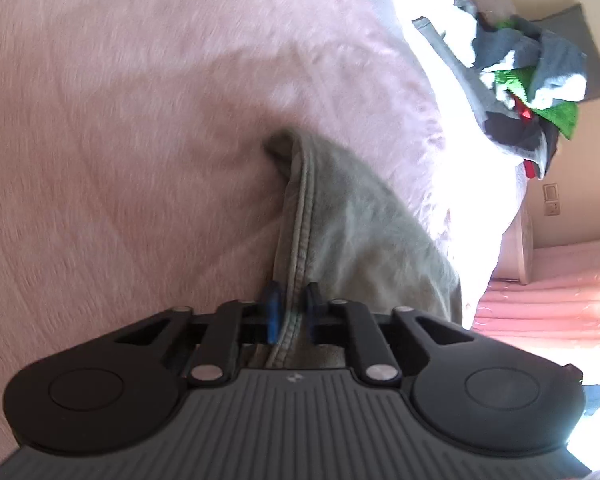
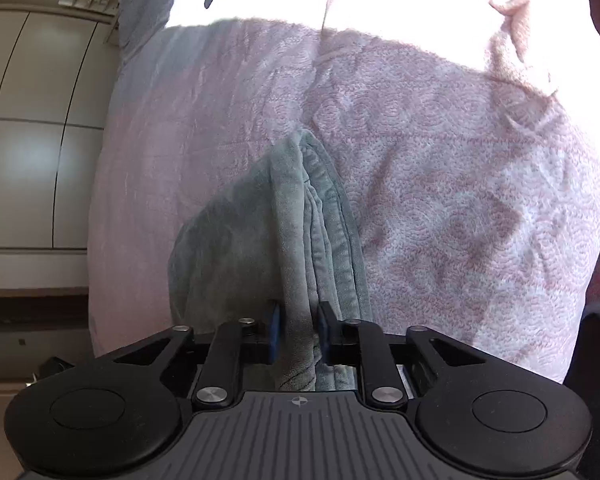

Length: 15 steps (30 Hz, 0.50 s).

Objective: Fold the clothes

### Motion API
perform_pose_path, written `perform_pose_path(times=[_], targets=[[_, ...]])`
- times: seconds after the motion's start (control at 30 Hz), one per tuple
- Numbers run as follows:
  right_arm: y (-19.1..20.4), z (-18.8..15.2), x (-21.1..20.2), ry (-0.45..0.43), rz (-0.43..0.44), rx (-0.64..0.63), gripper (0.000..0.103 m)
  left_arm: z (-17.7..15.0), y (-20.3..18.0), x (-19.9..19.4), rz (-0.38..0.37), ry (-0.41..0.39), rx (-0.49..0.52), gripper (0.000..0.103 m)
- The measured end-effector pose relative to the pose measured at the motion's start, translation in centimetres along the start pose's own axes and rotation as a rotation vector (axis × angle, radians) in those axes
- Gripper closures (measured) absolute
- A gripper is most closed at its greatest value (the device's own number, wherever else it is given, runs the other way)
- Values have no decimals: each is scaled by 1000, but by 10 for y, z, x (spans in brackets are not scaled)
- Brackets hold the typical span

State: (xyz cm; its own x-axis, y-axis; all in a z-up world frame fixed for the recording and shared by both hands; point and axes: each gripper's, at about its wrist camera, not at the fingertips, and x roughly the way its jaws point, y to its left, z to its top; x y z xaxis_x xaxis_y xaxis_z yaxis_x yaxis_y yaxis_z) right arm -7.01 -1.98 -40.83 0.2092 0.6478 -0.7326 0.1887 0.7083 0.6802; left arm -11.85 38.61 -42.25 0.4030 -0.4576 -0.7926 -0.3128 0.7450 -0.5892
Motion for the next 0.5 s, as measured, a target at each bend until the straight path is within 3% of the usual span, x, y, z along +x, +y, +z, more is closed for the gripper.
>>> perform_pose_path(times=[0.13,0.27,0.33,0.4,0.47,0.5], targets=[[12,-2,-9,-23,-53,-123,96,-5,-13,-15,17,-79,133,97],[4,-9,3,-5,-86,-126,96,-15,-3,5,66,-51,156,96],[6,-8,2,7,-88,-139,93,-12,0,5,54,-36,139,94],[11,0,-7,-1,-94,-138,73,-1,0,-2,18,-28,90,90],[17,9,-18,-50,-87,-137,54,14,-1,-10,8,-69,65,76],[18,15,-19,-79,-74,-121,51,23,1,-12,1,-92,42,62]])
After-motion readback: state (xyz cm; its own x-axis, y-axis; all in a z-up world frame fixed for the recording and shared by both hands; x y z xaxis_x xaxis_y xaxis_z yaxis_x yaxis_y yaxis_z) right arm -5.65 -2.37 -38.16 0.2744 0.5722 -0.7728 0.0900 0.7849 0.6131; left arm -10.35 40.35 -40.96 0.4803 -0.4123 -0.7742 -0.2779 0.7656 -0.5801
